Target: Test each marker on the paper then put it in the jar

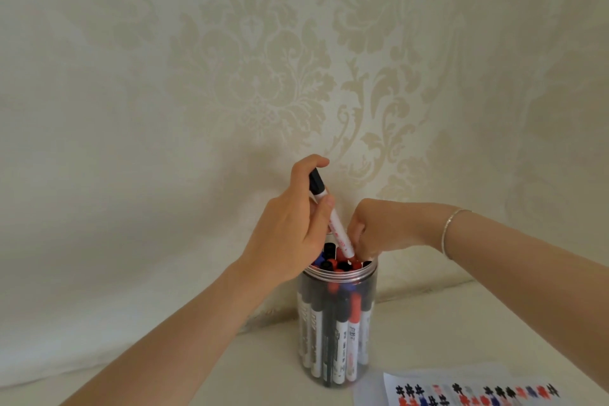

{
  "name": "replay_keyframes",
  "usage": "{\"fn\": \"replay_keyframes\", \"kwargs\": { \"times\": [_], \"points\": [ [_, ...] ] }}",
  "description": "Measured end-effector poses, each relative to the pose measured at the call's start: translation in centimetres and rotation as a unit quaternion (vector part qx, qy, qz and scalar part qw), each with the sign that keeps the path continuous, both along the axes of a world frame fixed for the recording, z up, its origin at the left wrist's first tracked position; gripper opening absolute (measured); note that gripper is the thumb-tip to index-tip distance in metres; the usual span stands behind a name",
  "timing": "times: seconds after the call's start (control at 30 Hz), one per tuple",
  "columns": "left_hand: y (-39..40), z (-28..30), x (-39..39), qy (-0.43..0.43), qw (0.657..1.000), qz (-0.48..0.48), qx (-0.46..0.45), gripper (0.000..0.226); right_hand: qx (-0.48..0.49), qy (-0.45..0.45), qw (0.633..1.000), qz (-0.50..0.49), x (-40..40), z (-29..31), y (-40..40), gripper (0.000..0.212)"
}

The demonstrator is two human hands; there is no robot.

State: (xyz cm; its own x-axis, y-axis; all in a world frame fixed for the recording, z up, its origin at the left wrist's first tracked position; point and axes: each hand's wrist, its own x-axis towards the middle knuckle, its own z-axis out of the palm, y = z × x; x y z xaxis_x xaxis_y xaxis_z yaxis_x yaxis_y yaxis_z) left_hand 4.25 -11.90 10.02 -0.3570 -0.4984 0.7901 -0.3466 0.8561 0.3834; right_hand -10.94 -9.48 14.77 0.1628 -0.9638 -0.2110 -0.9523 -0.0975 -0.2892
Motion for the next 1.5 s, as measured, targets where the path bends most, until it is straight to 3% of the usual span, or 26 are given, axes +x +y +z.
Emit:
{"fn": "replay_keyframes", "kwargs": {
  "times": [0.23,0.37,0.57,0.73,0.83,1.0,1.1,1.2,1.27,1.37,1.5],
  "points": [
    [-0.3,-0.2,0.1,-0.042,0.999,-0.019,-0.016,0.037,0.037,0.07,0.996,0.032,0.6,-0.7,-0.1,0.013],
    [-0.3,-0.4,0.1,-0.052,0.998,-0.021,-0.03,0.037,0.042,0.098,0.994,0.036,0.6,-0.6,-0.5,0.026],
    [-0.1,-0.2,-0.1,-0.028,0.999,-0.009,-0.014,0.038,-0.067,-0.015,0.997,0.044,-1.1,0.5,0.1,0.031],
    [-0.1,0.1,-0.6,-0.06,0.998,0.012,-0.005,0.037,-0.092,-0.227,0.97,0.013,-2.6,-1.5,0.1,0.016],
    [0.0,0.3,-0.7,-0.106,0.994,0.012,0.009,0.038,-0.077,-0.303,0.95,-0.005,-3.3,-2.1,0.1,0.012],
    [-0.7,1.1,-1.1,-0.249,0.968,0.016,0.027,0.035,-0.076,-0.328,0.942,-0.011,-3.1,-2.5,0.1,0.017],
    [-1.1,1.4,-1.5,-0.29,0.956,0.003,0.045,0.036,-0.055,-0.352,0.934,-0.023,-3.2,-2.9,0.1,0.024],
    [-1.3,1.1,-1.6,-0.274,0.957,-0.004,0.093,0.03,-0.022,-0.412,0.909,-0.053,-3.7,-3.5,0.2,0.025],
    [-1.3,0.9,-1.7,-0.211,0.968,-0.013,0.135,0.03,-0.012,-0.456,0.888,-0.063,-4.0,-4.0,0.4,0.024],
    [-0.9,1.0,-1.7,-0.186,0.968,0.0,0.168,0.014,-0.009,-0.497,0.864,-0.079,-3.9,-4.8,0.5,0.018],
    [-0.6,1.6,-1.9,-0.362,0.925,0.059,0.102,0.014,-0.028,-0.499,0.862,-0.081,-3.5,-5.3,0.6,0.016]
  ]
}}
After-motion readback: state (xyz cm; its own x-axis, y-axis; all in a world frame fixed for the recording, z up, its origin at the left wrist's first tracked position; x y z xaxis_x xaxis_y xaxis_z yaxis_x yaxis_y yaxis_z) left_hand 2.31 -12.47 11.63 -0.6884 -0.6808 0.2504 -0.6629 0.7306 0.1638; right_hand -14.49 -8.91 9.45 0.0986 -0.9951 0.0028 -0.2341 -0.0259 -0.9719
